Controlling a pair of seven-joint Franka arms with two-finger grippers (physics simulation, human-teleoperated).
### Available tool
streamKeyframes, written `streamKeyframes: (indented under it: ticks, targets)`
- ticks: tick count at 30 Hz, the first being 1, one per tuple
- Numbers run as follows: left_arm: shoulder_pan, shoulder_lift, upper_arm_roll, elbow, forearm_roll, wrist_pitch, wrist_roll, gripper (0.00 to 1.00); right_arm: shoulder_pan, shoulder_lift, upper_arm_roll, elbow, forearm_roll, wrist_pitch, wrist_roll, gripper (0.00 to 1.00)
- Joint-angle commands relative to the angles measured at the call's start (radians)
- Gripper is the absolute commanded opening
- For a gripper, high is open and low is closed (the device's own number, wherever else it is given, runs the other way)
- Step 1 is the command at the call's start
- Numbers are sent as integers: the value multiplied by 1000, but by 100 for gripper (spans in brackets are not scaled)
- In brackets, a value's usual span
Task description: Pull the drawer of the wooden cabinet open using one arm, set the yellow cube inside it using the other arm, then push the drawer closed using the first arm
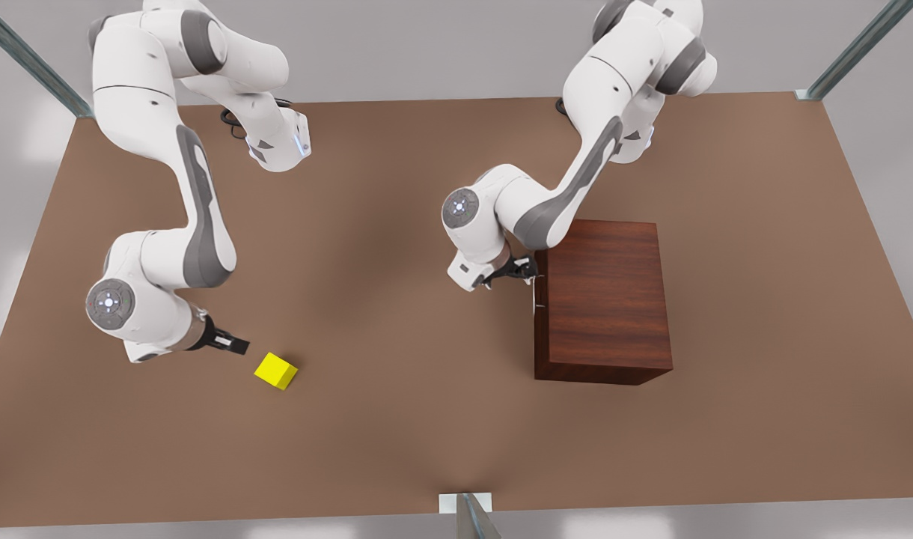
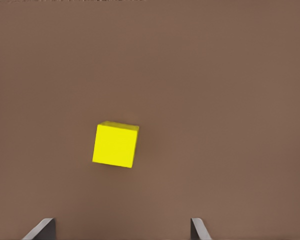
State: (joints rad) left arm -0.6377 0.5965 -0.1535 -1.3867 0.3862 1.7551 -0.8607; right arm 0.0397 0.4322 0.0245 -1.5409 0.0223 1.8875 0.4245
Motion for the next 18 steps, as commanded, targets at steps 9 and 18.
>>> streamKeyframes:
  ticks: [9, 18]
  targets:
    - [0, 49, 0, -15, 134, 23, -196, 100, 15, 89, -1, 4, -35, 65, 244, 100]
    - [12, 77, 0, -18, 140, 34, -190, 100, 14, 172, -3, 30, -31, 120, 267, 100]
